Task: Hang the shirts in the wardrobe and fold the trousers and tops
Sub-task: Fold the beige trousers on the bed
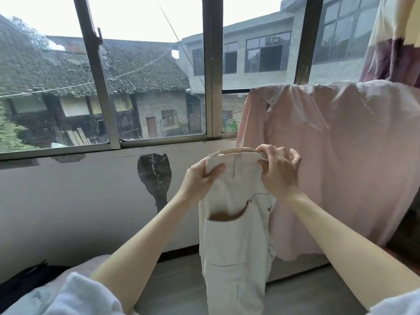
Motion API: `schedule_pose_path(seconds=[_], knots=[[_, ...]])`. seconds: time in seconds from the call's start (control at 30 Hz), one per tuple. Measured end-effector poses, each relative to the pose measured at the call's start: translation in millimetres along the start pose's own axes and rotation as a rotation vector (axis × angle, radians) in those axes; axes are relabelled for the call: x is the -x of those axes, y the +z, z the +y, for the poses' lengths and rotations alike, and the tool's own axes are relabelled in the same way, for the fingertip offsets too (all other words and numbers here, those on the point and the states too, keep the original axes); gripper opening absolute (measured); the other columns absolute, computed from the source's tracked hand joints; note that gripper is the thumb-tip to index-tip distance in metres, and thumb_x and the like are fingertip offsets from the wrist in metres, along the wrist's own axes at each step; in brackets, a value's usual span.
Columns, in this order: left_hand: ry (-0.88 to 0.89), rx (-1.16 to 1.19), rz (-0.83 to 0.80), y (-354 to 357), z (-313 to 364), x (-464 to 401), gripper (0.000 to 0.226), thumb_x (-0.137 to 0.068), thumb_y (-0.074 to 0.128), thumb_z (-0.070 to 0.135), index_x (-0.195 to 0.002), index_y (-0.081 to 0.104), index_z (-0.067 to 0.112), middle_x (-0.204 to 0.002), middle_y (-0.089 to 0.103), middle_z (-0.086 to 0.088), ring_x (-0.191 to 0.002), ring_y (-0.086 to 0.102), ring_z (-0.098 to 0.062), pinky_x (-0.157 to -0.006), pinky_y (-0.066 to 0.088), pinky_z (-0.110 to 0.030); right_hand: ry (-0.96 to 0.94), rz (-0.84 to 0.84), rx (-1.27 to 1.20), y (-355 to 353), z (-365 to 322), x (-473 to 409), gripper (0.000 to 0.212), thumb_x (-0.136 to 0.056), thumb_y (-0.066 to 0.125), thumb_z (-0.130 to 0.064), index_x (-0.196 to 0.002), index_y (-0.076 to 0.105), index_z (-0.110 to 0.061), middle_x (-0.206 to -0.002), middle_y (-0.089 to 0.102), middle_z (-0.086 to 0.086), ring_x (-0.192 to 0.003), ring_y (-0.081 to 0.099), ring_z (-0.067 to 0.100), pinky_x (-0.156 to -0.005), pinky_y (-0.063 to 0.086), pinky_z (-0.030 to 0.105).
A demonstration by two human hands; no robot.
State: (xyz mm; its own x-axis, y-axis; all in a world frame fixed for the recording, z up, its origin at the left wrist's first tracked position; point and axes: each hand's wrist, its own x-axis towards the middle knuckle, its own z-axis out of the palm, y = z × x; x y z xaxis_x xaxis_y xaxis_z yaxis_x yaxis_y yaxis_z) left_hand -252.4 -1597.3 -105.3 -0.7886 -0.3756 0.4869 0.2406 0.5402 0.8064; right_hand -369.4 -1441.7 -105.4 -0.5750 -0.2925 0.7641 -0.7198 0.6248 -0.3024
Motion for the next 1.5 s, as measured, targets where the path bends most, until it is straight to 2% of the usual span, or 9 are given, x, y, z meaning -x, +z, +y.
schedule_pose_path(seconds=[0.2,0.37,0.43,0.53,0.67,0.8,0.93,1.23,1.5], knots=[[-0.031,-0.147,0.091,19.2,30.5,51.9,0.023,-0.087,0.064,0.022,-0.108,0.066,0.014,-0.103,0.069,-0.007,-0.092,0.061,-0.020,-0.087,0.047,-0.034,-0.095,0.080,-0.138,-16.0,6.6,32.6,0.022,-0.085,0.055,-0.002,-0.106,0.060,-0.008,-0.102,0.061,0.007,-0.101,0.051,0.032,-0.097,0.019,0.040],[0.001,-0.128,0.283,42.8,67.5,101.9,0.011,-0.084,0.068,0.023,-0.094,0.066,0.025,-0.080,0.065,0.008,-0.070,0.053,-0.001,-0.064,0.041,-0.013,-0.255,0.224,-0.327,-47.9,16.3,49.1,0.022,-0.079,0.056,0.003,-0.098,0.065,-0.005,-0.091,0.064,0.006,-0.087,0.058,0.032,-0.085,0.025,0.035],[0.024,-0.262,0.446,45.7,84.1,125.1,0.015,-0.082,0.068,0.029,-0.089,0.064,0.016,-0.071,0.063,0.000,-0.060,0.047,-0.003,-0.056,0.037,-0.014,-0.328,0.276,-0.402,-61.3,7.7,51.8,0.024,-0.082,0.048,-0.006,-0.096,0.067,-0.006,-0.088,0.064,0.005,-0.083,0.058,0.032,-0.083,0.025,0.034],[0.072,-0.538,0.710,34.4,117.1,163.4,0.025,-0.081,0.068,0.032,-0.077,0.055,0.011,-0.054,0.050,0.010,-0.051,0.046,-0.001,-0.049,0.034,-0.011,-0.420,0.313,-0.567,-79.5,-24.6,57.9,0.030,-0.083,0.040,-0.012,-0.096,0.067,-0.007,-0.090,0.064,0.005,-0.085,0.053,0.027,-0.085,0.027,0.035],[0.036,-0.851,0.913,3.3,155.1,224.2,0.040,-0.085,0.061,0.042,-0.089,0.053,0.003,-0.066,0.059,-0.011,-0.065,0.058,-0.037,-0.058,0.043,-0.036,-0.511,0.303,-0.775,-98.5,-88.5,79.8,0.031,-0.084,0.039,-0.014,-0.099,0.066,-0.012,-0.097,0.063,0.003,-0.091,0.044,0.018,-0.094,0.028,0.039],[0.029,-1.062,1.113,-37.8,191.9,290.5,0.043,-0.082,0.056,0.050,-0.101,0.051,0.012,-0.074,0.058,0.003,-0.067,0.058,-0.030,-0.058,0.035,-0.030,-0.615,0.293,-0.966,-116.6,-166.5,108.4,0.030,-0.082,0.041,-0.012,-0.102,0.063,-0.014,-0.099,0.062,0.003,-0.092,0.045,0.018,-0.097,0.027,0.042],[-0.094,-1.123,1.193,-78.6,212.8,374.7,0.032,-0.080,0.054,0.052,-0.098,0.044,0.028,-0.067,0.047,0.022,-0.064,0.042,-0.001,-0.051,0.028,-0.019,-0.714,0.175,-1.152,-129.6,-249.5,163.0,0.033,-0.079,0.041,-0.011,-0.103,0.064,-0.014,-0.099,0.063,0.003,-0.093,0.044,0.018,-0.098,0.026,0.041],[-0.443,-1.136,1.338,-203.2,218.2,548.0,0.032,-0.079,0.071,0.035,-0.097,0.047,0.024,-0.073,0.053,0.018,-0.068,0.051,-0.012,-0.062,0.039,-0.030,-0.942,-0.144,-1.368,-139.6,-445.5,295.8,0.033,-0.076,0.045,-0.006,-0.100,0.068,-0.012,-0.095,0.066,0.001,-0.086,0.057,0.029,-0.093,0.027,0.040],[-0.874,-1.081,1.396,-396.6,147.3,707.1,0.038,-0.078,0.073,0.029,-0.107,0.057,0.010,-0.089,0.053,0.002,-0.081,0.050,-0.018,-0.070,0.034,-0.025,-1.217,-0.560,-1.193,-72.6,-682.4,445.4,0.035,-0.077,0.054,-0.004,-0.105,0.065,-0.021,-0.098,0.062,-0.001,-0.098,0.051,0.027,-0.094,0.025,0.041]])
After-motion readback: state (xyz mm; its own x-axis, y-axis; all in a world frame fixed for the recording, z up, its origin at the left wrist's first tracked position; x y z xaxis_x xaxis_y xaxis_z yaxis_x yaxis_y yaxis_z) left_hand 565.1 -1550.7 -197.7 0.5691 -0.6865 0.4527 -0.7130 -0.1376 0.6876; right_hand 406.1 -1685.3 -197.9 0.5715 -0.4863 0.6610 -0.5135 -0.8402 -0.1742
